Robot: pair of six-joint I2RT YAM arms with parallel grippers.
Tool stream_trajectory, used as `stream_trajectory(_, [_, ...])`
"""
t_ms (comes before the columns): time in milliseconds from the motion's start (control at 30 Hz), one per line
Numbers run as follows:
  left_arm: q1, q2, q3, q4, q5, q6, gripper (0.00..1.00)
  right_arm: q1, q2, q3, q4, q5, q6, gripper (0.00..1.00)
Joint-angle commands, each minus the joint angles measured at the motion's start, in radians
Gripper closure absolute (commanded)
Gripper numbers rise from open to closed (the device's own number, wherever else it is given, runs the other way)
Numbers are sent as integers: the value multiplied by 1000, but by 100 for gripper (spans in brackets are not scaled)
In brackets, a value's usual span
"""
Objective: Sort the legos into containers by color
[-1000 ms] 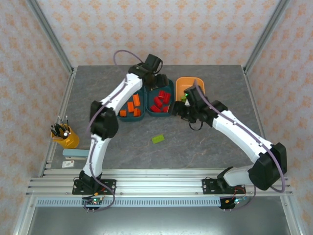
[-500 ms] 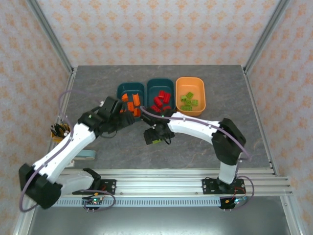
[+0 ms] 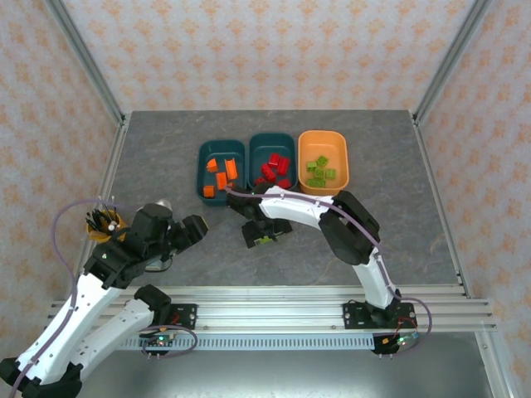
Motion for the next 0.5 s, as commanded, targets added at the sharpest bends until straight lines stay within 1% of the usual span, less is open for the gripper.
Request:
stream_trajectory(0, [-8, -3, -6, -33, 22, -17, 16, -15, 25, 43, -52, 11, 4, 11])
stream_trajectory(233, [-8, 20, 0, -1, 66, 6, 16, -32, 64, 73, -40, -27, 3, 21])
stream_trajectory(400, [-8, 30, 1, 19, 99, 20, 16, -55, 70, 54, -14, -82, 15, 30])
stream_trajectory(467, [-7, 34, 2, 20, 105, 22, 16, -56, 68, 50, -14, -91, 18, 31])
